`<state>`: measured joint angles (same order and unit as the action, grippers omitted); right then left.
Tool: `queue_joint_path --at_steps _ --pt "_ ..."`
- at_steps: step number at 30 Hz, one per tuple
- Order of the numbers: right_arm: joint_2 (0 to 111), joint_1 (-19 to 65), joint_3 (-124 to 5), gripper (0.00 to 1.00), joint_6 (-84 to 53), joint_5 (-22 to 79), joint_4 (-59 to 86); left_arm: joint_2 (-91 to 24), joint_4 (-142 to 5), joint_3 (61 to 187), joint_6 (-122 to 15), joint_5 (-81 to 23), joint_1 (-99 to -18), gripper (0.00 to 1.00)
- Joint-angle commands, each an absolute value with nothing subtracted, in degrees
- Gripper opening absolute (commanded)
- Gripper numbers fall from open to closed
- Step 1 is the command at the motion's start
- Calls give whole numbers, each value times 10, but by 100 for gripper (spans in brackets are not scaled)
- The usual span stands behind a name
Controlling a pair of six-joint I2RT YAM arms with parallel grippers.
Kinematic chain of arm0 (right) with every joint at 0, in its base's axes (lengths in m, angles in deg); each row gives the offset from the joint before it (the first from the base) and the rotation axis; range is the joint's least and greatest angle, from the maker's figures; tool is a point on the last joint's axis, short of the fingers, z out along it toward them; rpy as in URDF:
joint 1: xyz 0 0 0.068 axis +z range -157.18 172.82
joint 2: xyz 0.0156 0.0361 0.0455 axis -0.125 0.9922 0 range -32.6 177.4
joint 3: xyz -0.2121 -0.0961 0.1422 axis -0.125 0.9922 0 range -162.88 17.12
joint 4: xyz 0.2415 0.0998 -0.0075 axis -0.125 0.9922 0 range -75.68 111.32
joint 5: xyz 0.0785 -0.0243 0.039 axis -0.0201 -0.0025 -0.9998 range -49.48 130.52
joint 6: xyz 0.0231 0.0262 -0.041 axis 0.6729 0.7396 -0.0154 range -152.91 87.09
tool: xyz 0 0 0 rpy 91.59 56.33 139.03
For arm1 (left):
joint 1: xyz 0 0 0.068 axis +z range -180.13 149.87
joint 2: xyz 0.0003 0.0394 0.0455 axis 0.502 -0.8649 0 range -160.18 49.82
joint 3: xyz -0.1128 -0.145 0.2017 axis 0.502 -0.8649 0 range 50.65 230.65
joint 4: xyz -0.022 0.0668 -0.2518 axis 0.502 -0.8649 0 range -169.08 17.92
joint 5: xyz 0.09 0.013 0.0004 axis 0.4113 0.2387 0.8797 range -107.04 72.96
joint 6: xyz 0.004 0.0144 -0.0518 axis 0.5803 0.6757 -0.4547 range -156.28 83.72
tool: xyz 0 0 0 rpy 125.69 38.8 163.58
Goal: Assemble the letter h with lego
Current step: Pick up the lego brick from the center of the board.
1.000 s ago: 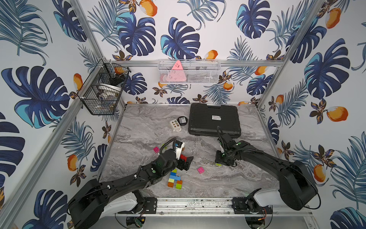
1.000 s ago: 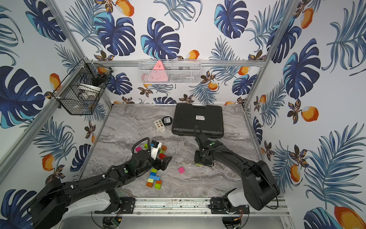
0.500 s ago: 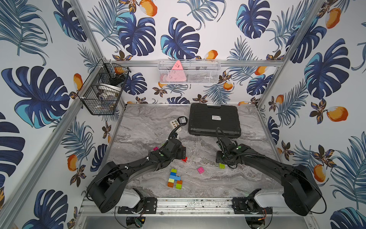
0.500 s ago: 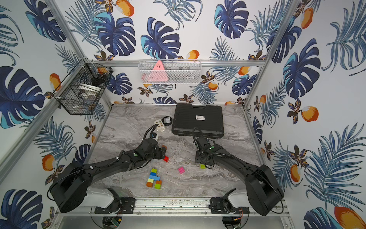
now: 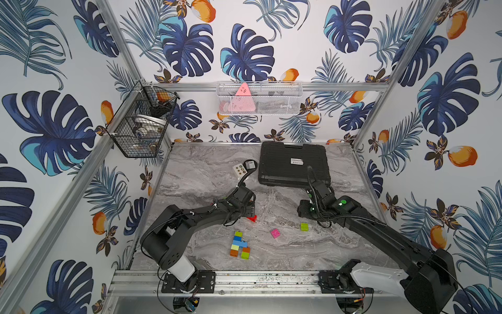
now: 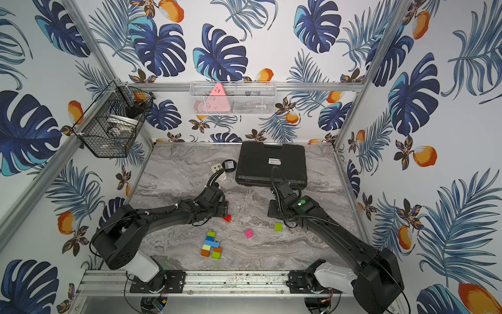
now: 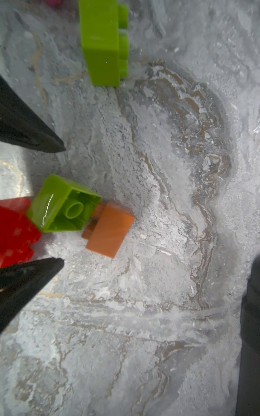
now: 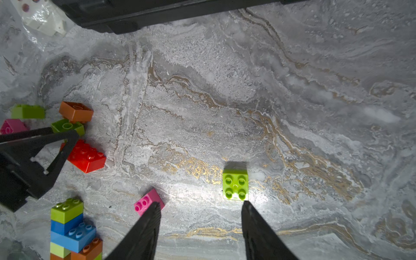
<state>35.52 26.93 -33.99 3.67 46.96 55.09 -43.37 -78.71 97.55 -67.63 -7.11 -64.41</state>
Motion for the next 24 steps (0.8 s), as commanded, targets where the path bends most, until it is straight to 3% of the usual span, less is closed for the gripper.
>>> queue_joint_path --at_steps 1,9,21,24 --pt "357 270 -338 60 42 450 557 -459 -786 989 -682 -89 -638 72" --pt "354 270 -349 60 41 447 561 -473 -781 999 -668 -91 -634 44" --pt "352 270 -353 60 19 430 571 -364 -756 949 -652 -147 -634 39" --pt "348 270 -352 60 -2 374 549 -307 -738 928 -636 -185 -634 39"
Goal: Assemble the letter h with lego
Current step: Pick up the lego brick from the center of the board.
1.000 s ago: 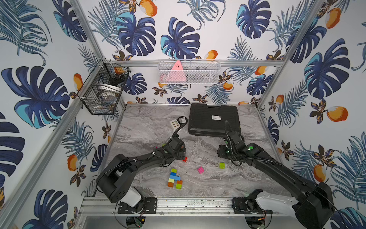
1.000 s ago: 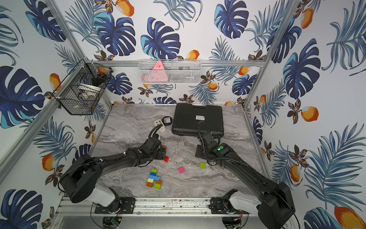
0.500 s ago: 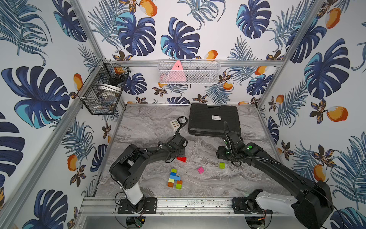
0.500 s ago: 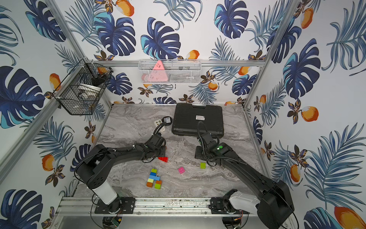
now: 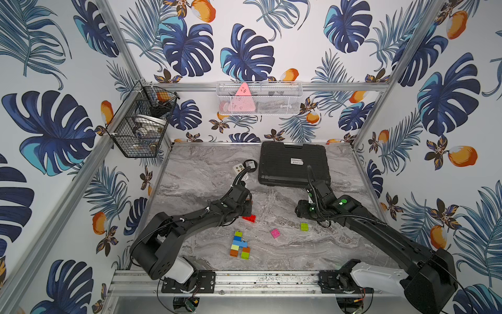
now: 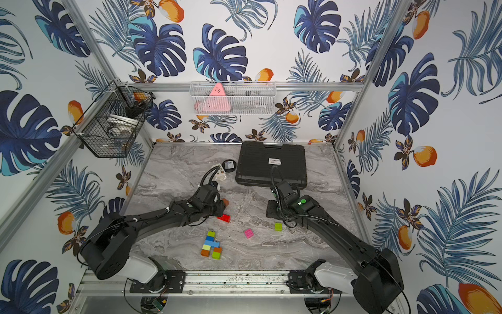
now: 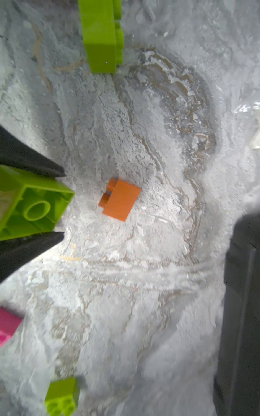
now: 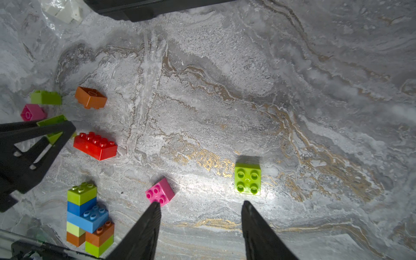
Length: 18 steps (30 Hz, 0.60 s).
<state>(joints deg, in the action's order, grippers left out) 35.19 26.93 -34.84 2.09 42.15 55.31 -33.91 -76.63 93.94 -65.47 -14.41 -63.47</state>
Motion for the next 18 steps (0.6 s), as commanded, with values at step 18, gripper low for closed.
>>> queue_joint_path --at_steps 18 --pt "82 361 38 56 -255 332 -105 -370 -131 818 -1132 -600 -663 40"
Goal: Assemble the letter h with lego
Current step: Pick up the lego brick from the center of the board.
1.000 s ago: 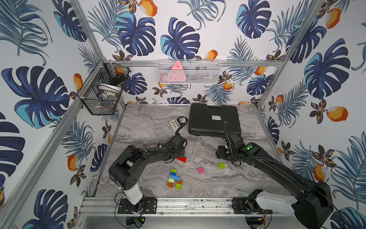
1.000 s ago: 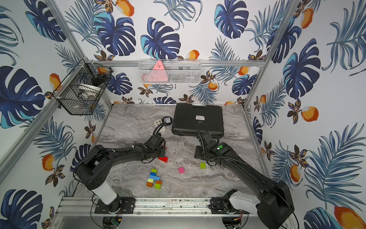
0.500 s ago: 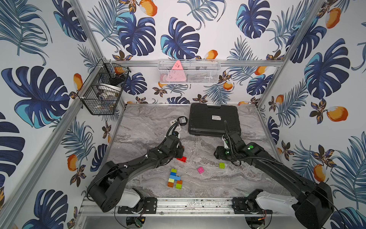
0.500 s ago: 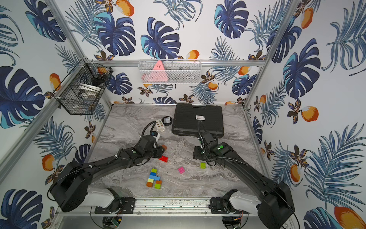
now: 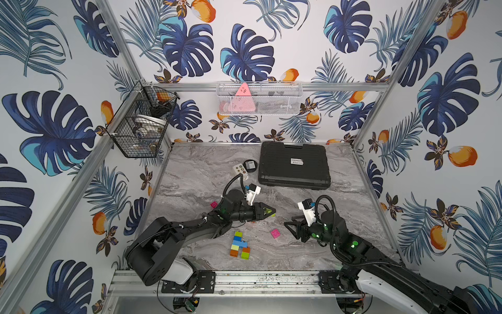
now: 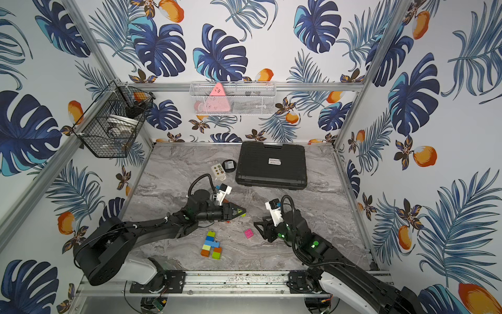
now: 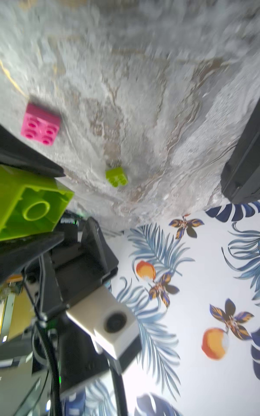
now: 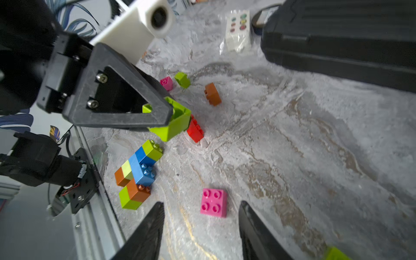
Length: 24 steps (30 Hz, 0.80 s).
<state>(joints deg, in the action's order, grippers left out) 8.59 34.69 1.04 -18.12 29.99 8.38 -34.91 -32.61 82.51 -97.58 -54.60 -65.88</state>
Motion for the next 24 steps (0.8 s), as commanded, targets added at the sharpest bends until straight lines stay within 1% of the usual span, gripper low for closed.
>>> queue_joint_path --at_steps 1,6,8,10,12,13,14,16,18,21,24 --pt "91 371 45 56 -276 339 -126 -385 -99 818 -1160 -602 -666 40" --pt "160 417 45 57 -350 404 -202 -452 17 828 -1233 -615 -695 36" --pt "183 422 55 57 -376 427 -257 -479 48 838 -1250 -624 -703 36" --pt "197 423 57 56 -394 434 -287 -498 74 842 -1266 -630 -706 33" --pt "199 424 52 52 -405 434 -282 -508 89 840 -1275 -631 -707 33" --pt "199 424 50 46 -411 434 -278 -511 88 839 -1273 -631 -707 33" --pt "198 425 51 42 -415 436 -277 -510 82 840 -1268 -633 -707 34" --pt "194 424 56 37 -413 439 -277 -503 64 842 -1254 -634 -707 35" --pt "186 425 57 34 -411 440 -269 -491 26 845 -1232 -636 -706 37" --pt "176 425 57 29 -410 436 -250 -478 -10 845 -1208 -636 -706 44" --pt "166 425 59 29 -402 424 -238 -482 -1 844 -1212 -640 -706 54"
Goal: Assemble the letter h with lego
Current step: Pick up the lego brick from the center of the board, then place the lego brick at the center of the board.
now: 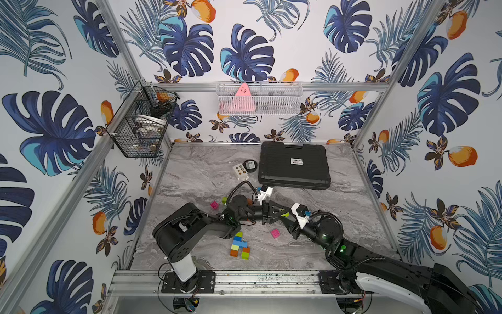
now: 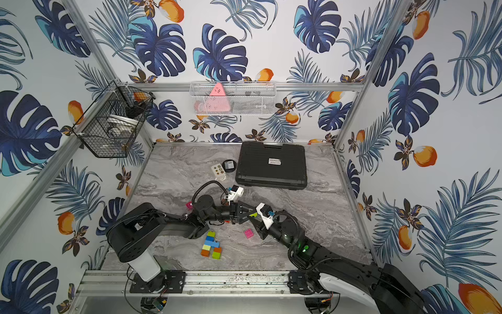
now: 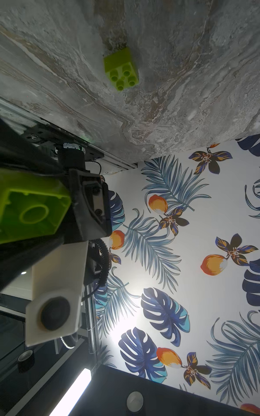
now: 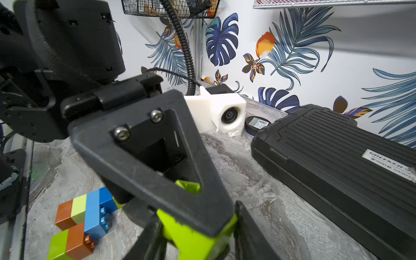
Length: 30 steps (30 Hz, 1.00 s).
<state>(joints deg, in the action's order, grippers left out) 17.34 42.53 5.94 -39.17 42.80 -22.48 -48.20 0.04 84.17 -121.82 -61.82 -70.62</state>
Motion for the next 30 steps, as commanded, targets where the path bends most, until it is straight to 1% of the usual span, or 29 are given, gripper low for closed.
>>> queue_joint_path --at_steps 1,5,7,8,10,12,15,17,20,22,24,27,30 --pt "160 424 57 28 -397 419 -221 -484 1 844 -1212 -641 -705 58" --pt "120 425 45 27 -347 404 -134 -488 15 829 -1208 -637 -682 81" --pt "97 425 39 27 -305 402 -82 -480 5 822 -1193 -634 -665 95" --pt "87 425 34 27 -285 396 -50 -472 -12 819 -1178 -631 -657 99" --pt "78 425 19 27 -245 378 14 -451 -63 817 -1138 -625 -644 99" --pt "88 425 -5 27 -198 365 85 -413 -146 819 -1083 -612 -630 99" --pt "141 424 -67 28 -115 353 203 -322 -374 840 -928 -553 -614 99" --pt "179 424 -105 28 -71 340 262 -249 -571 874 -804 -461 -612 99" --pt "237 419 -161 31 -4 357 353 -162 -732 891 -727 -285 -612 99" --pt "287 407 -205 33 -1 347 415 -122 -775 879 -720 -188 -612 99" --pt "346 381 -250 33 -16 323 475 -102 -790 864 -718 -124 -612 99" --pt "439 328 -302 32 -45 280 545 -103 -788 847 -707 -84 -612 99" --pt "496 293 -317 31 -66 251 558 -116 -778 838 -698 -73 -612 99"
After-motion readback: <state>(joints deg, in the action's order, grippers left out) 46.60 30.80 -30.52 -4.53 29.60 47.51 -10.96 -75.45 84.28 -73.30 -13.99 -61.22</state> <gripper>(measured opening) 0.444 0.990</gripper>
